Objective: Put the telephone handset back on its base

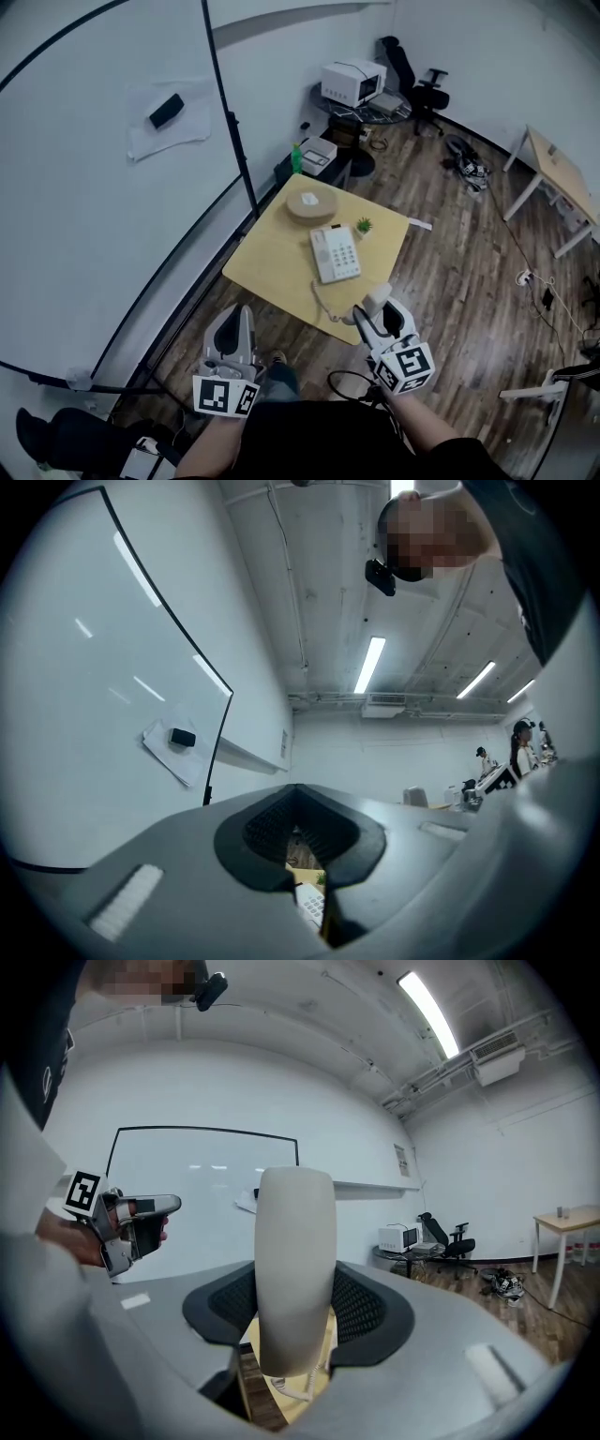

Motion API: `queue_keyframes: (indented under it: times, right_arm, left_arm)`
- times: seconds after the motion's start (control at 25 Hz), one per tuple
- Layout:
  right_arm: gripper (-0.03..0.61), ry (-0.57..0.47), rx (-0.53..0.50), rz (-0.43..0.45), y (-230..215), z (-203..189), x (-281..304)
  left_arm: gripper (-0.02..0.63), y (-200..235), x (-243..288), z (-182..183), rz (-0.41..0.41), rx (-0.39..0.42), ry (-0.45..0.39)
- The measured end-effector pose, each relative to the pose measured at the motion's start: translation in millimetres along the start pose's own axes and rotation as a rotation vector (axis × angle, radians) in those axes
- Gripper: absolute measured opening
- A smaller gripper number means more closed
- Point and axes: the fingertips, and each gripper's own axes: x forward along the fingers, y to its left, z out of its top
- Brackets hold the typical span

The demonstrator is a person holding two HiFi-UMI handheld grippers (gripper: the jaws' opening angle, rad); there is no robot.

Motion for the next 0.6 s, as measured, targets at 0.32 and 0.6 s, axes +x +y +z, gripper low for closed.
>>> queue_keyframes:
  times: [0.32,0.6]
  right_arm:
    - [0.230,0.061,-0.018,-0.028,-5,4,73]
    - [0.230,0.116,-0.040,-0.084,-12,4,131]
  left_arm:
    - [0.000,59,68,-13,-0.036,-0.036,0.008]
    - [0.000,108,124,-31,-0.094,-0.070,0.027]
